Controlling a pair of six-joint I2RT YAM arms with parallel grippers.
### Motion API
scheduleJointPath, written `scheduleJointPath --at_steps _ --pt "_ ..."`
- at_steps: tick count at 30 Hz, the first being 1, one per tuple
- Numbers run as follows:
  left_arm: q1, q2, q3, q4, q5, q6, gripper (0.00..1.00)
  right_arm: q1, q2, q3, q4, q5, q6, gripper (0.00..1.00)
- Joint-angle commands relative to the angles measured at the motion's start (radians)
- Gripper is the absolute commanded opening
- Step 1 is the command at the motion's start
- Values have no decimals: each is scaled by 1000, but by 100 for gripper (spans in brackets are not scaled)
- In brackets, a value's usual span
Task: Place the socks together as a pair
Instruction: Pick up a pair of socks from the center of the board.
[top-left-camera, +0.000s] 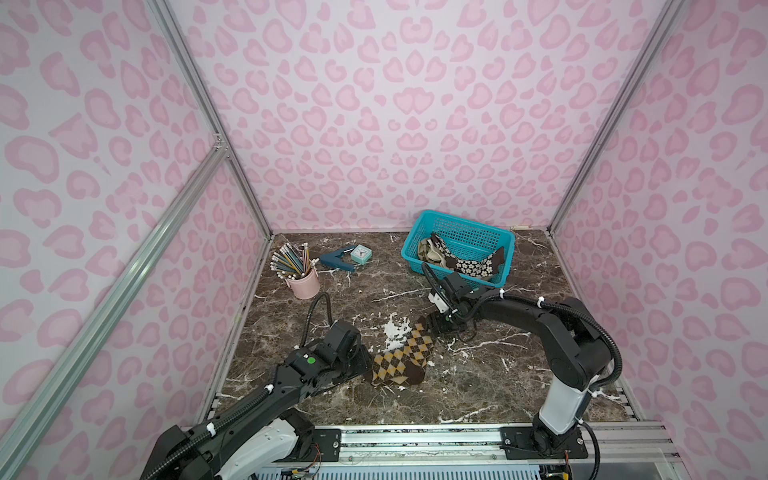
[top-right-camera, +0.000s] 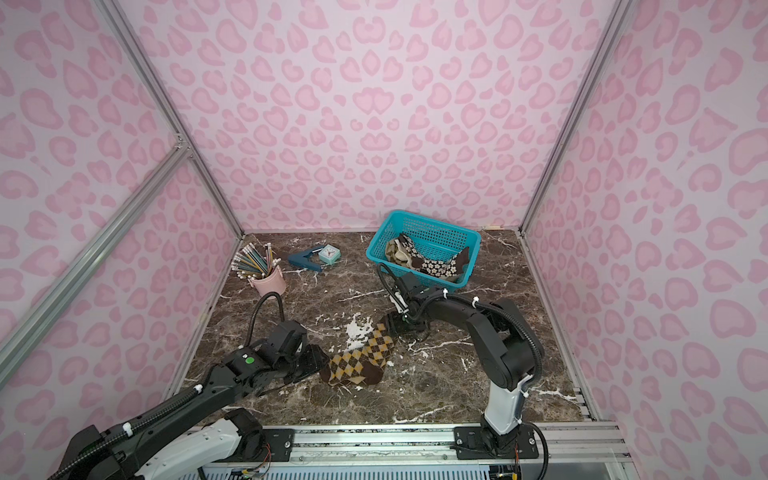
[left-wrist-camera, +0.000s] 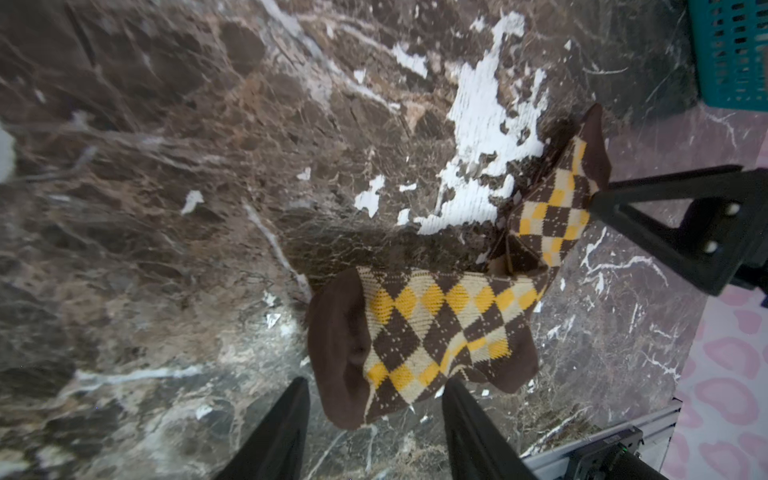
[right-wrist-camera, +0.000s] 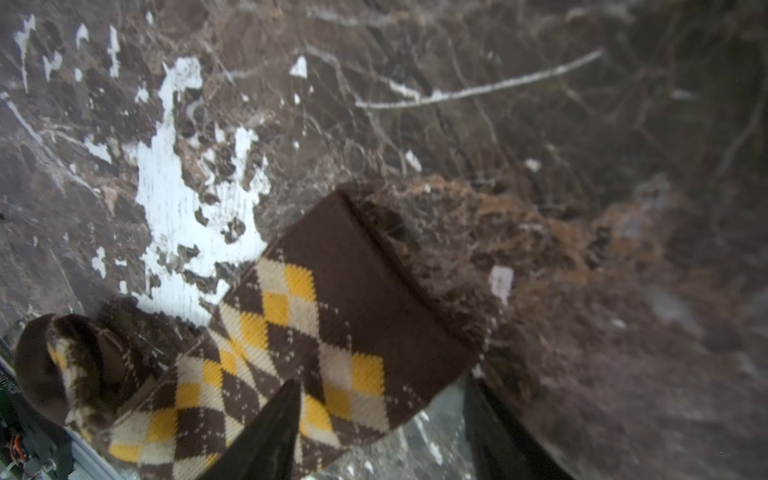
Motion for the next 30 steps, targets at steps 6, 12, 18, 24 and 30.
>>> scheduleJointPath --at_steps 6,12,18,24,30 --pt "-71 37 -40 131 -13 -107 56 -5 -40 -65 5 68 64 6" --pt "-127 113 -45 163 -45 -145 56 -6 -166 -166 -26 101 134 2" --pt "-135 159 -38 161 -74 -141 56 -5 -221 -233 -24 109 156 1" --pt "-141 238 -36 224 -90 -123 29 -5 -268 -243 -23 99 180 0" --pt "-152 305 112 216 -97 -42 4 -5 -354 -233 -40 45 206 0"
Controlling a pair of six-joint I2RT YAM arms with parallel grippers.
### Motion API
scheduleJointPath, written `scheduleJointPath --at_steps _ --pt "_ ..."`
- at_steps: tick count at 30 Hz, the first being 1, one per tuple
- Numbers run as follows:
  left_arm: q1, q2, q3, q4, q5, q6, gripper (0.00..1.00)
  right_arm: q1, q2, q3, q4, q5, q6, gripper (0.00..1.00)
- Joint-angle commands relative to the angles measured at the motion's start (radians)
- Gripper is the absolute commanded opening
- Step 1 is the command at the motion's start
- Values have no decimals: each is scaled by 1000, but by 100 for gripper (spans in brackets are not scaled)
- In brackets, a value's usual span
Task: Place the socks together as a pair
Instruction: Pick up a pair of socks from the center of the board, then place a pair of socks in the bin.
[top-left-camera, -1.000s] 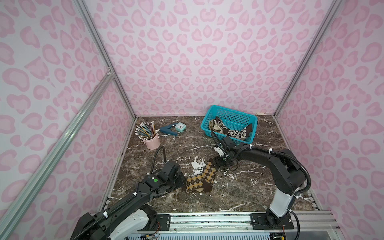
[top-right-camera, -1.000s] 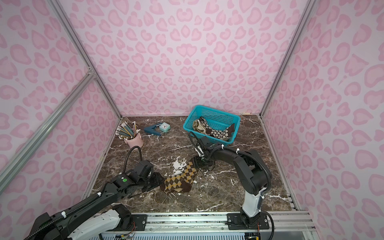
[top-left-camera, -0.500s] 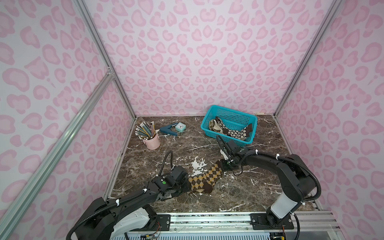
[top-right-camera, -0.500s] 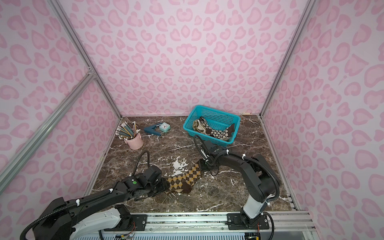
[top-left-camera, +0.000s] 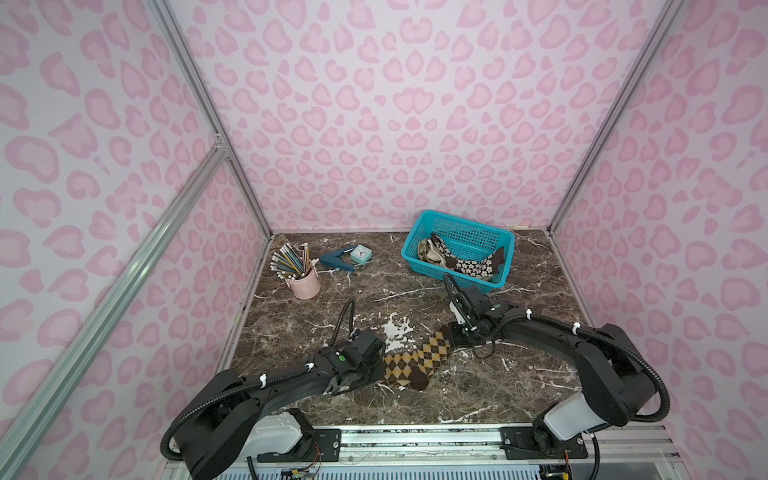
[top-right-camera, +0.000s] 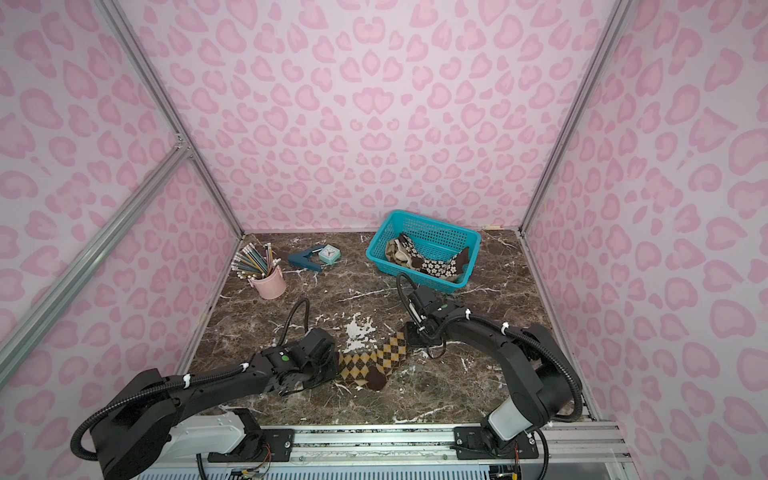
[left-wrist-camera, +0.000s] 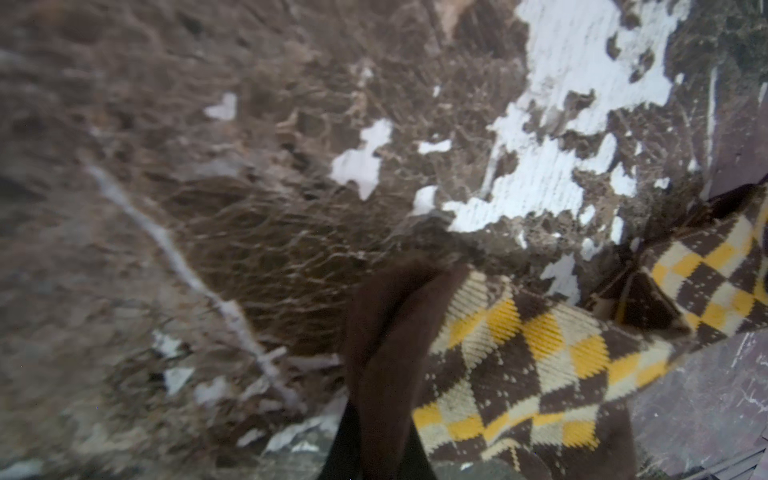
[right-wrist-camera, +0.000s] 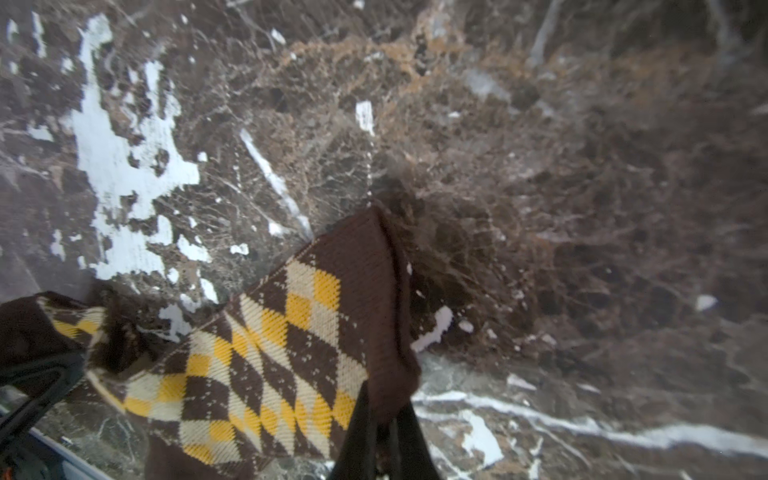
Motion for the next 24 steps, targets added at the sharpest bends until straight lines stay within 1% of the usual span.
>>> scheduleJointPath --at_steps 1,3,5,9,12,17,21,24 --pt "-3 -12 106 -1 -45 64 4 0 -67 18 -27 -28 34 0" --pt "4 -27 210 -57 -76 109 4 -9 -125 36 -61 -19 43 0" --pt "17 -11 326 -86 -82 162 4 -36 -180 59 -89 -15 49 0" --pt "60 99 582 -111 -69 271 4 -154 -266 131 -130 -43 39 0" --pt "131 201 726 -77 -8 325 4 -245 -289 204 -120 -58 26 0" --pt "199 450 1052 -53 56 430 4 -399 -218 331 -90 -89 -18 0" --pt "226 685 1338 -46 129 456 4 -490 -123 390 -14 -124 -25 0" --pt "237 871 1570 -73 164 461 4 -533 -54 414 50 -143 -11 0"
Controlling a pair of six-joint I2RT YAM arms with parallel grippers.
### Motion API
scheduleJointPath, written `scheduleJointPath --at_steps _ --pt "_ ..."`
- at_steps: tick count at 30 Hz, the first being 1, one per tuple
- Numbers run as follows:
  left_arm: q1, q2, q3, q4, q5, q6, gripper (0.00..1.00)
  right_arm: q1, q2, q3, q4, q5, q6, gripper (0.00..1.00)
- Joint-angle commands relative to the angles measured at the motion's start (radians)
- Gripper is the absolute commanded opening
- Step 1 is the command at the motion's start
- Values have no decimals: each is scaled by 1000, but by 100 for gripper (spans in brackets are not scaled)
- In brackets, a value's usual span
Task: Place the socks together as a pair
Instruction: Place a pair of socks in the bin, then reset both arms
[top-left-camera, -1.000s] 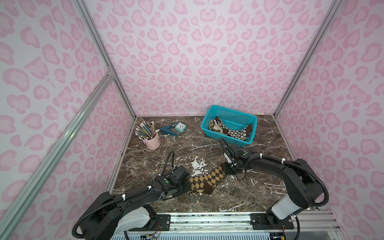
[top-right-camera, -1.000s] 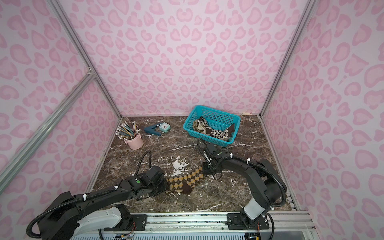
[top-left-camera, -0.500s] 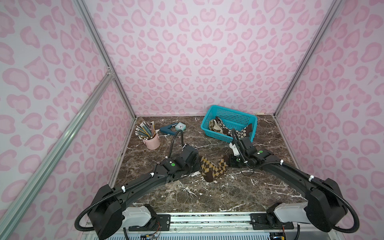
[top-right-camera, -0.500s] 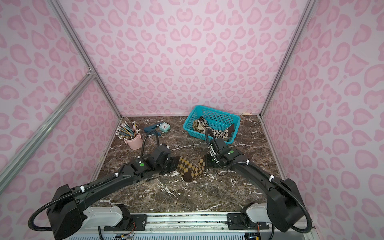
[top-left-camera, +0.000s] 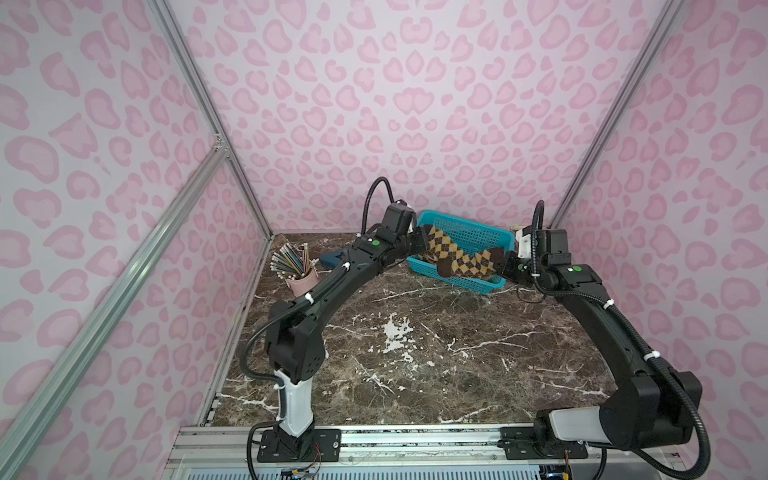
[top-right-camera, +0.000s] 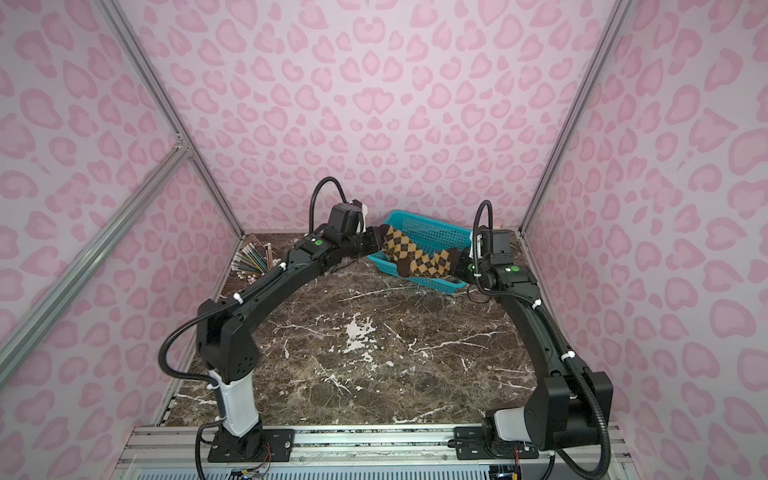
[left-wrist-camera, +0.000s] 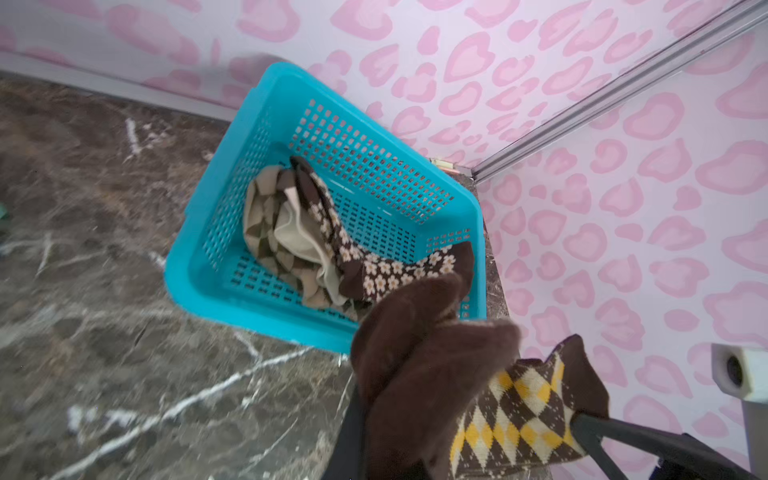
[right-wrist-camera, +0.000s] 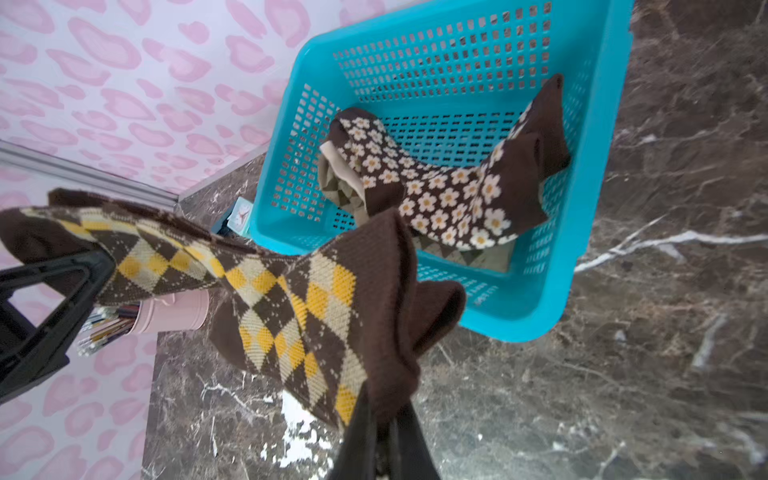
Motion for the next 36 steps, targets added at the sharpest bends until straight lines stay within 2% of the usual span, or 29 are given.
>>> scheduleJointPath --at_steps 1,5,8,10,11,12,13,14,16,19,23,25,26,28,30,32,33,36 --pt "12 160 212 0 67 32 4 -33 65 30 107 -40 -1 0" --pt "39 372 453 3 108 -13 4 -54 166 43 201 -28 19 0" --pt "70 457 481 80 131 -64 6 -64 256 81 259 -25 23 0" --pt "88 493 484 87 132 -82 8 -67 326 168 212 -32 6 0" --pt "93 503 484 95 141 -80 20 -68 354 207 183 -35 -6 6" --pt "94 510 484 110 158 -73 43 -68 369 242 146 -32 -13 24" --pt "95 515 485 123 183 -68 86 -68 372 265 124 -32 -24 40" --pt "100 515 485 131 216 -68 98 -68 360 275 113 -26 -33 49" --pt "109 481 485 90 229 -64 98 -72 316 281 88 -13 -34 60" --pt "131 349 446 16 151 -30 98 -85 232 271 18 19 -59 71" --pt "169 103 275 19 84 16 98 -124 96 184 -41 54 -101 75" --pt "173 -39 142 31 43 71 98 -132 3 91 5 30 -127 78" --pt "173 -126 28 65 11 97 98 -130 -62 12 57 7 -150 83" --pt "175 -326 -258 200 -49 126 98 -128 -179 -152 190 7 -167 100" --pt "193 -549 -600 377 -116 113 98 -131 -303 -331 321 53 -174 100" --pt "221 -716 -876 464 -209 90 98 -135 -406 -500 456 124 -195 100" --pt "234 -772 -973 481 -270 106 98 -136 -459 -593 551 174 -210 100" --pt "280 -828 -1112 482 -456 217 98 -136 -592 -904 898 313 -293 100"
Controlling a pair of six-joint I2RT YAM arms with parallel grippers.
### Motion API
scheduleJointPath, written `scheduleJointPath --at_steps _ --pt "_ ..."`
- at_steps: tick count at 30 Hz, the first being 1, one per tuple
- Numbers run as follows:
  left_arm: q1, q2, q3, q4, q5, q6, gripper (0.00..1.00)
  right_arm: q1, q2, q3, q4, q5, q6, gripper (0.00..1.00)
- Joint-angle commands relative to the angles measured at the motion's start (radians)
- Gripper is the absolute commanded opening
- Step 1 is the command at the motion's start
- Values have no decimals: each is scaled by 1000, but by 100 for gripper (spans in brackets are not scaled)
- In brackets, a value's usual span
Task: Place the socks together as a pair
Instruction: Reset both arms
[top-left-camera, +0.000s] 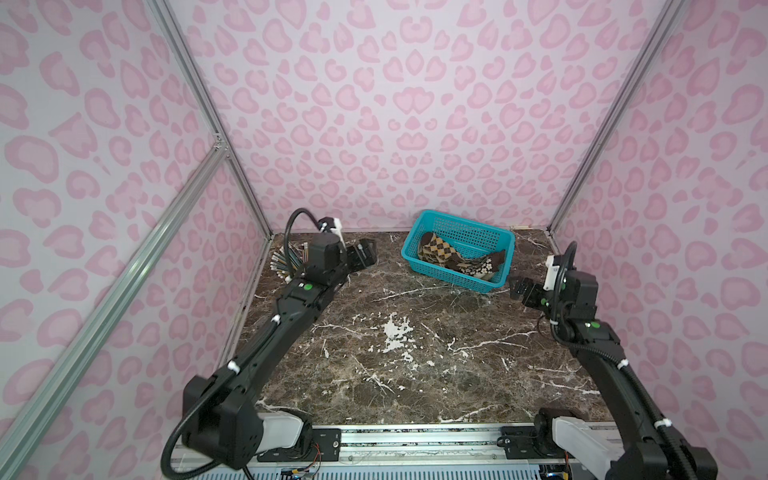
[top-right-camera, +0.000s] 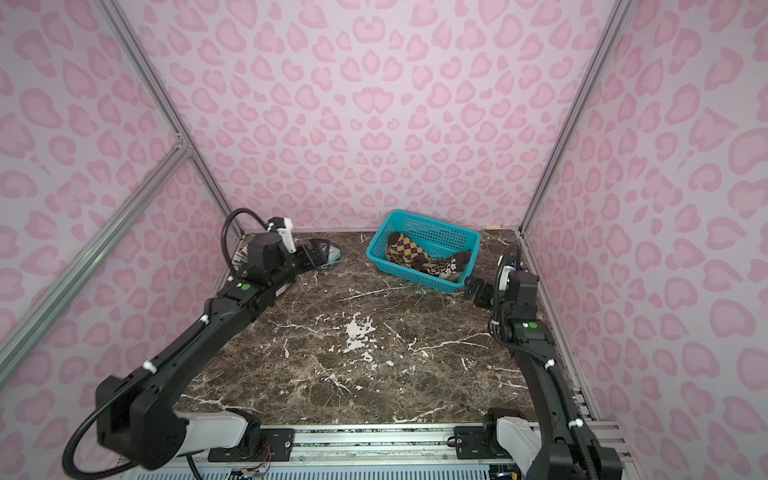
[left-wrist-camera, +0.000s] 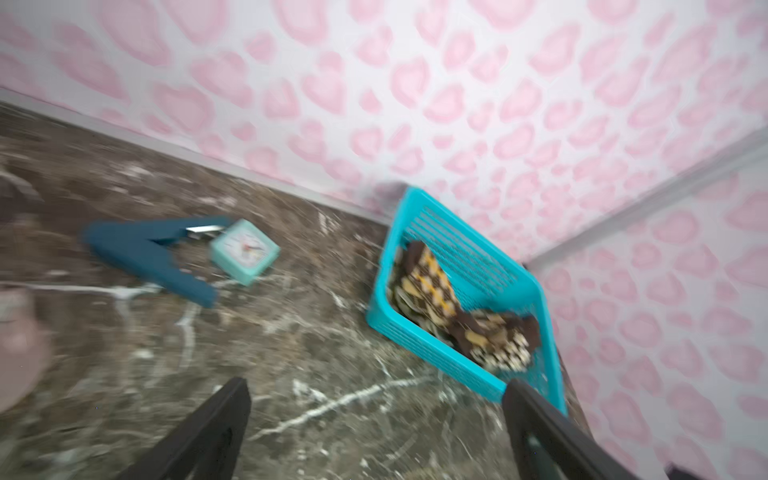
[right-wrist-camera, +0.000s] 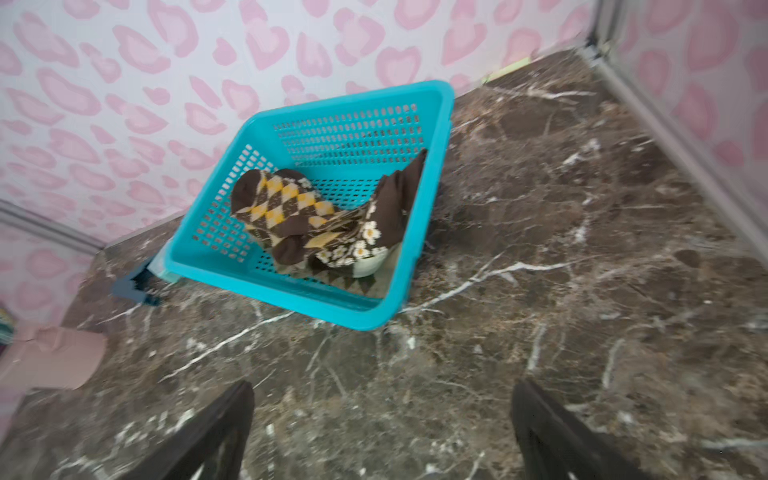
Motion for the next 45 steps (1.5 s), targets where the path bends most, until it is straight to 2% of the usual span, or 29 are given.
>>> scheduleJointPath --at_steps 1,2,3,6,8,10,11,14,15,18,20,22,23,25,27,29,31,34,37,39,40,41,45 --pt "30 -35 -121 107 -289 149 98 -1 -98 -261 526 197 -109 100" --pt "46 -39 -160 151 -335 196 98 -2 -104 -345 650 235 -124 100" --pt "69 -41 -200 224 -335 249 98 -12 -85 -383 705 236 -129 100" --pt "129 -11 -311 490 -252 334 98 -18 64 -421 853 203 -136 100" --pt "149 28 -392 715 -217 368 98 -15 160 -456 1041 189 -121 100" --pt "151 103 -412 850 -180 410 98 -13 280 -464 1218 167 -141 100" --pt "156 139 -367 820 -160 425 98 -9 348 -448 1265 157 -168 100" --pt "161 218 -384 1029 -168 507 98 -6 520 -421 1425 143 -140 100" --pt "170 242 -382 1042 -138 526 97 5 578 -412 1460 127 -162 100" --pt "181 288 -411 1119 -20 558 98 56 674 -386 1503 155 -213 100" --pt "182 297 -437 1166 -33 548 99 55 618 -328 1298 172 -202 100" --pt "184 303 -461 1208 -47 541 99 61 668 -363 1464 182 -207 100" --pt "183 291 -473 1226 -43 547 100 60 660 -364 1436 180 -203 100" --pt "181 177 -474 1136 -44 548 99 60 629 -339 1340 179 -204 100" --pt "181 27 -466 976 -74 550 99 59 641 -349 1387 179 -207 100" --pt "182 -101 -539 944 -98 555 98 60 659 -360 1433 181 -205 100" --pt "186 -167 -633 958 -123 558 98 61 654 -361 1424 181 -208 100" --pt "187 -100 -732 1112 -138 554 98 61 654 -365 1435 180 -207 100" --pt "190 99 -682 1229 -154 597 98 61 656 -364 1439 182 -208 100" --pt "232 213 -611 1209 -86 580 99 62 653 -366 1435 183 -208 100" --pt "274 249 -644 1302 -12 557 100 61 657 -366 1440 183 -206 100" --pt "298 248 -679 1361 19 533 97 61 655 -366 1438 182 -206 100" --pt "305 245 -661 1316 60 546 97 64 656 -364 1435 186 -209 100"
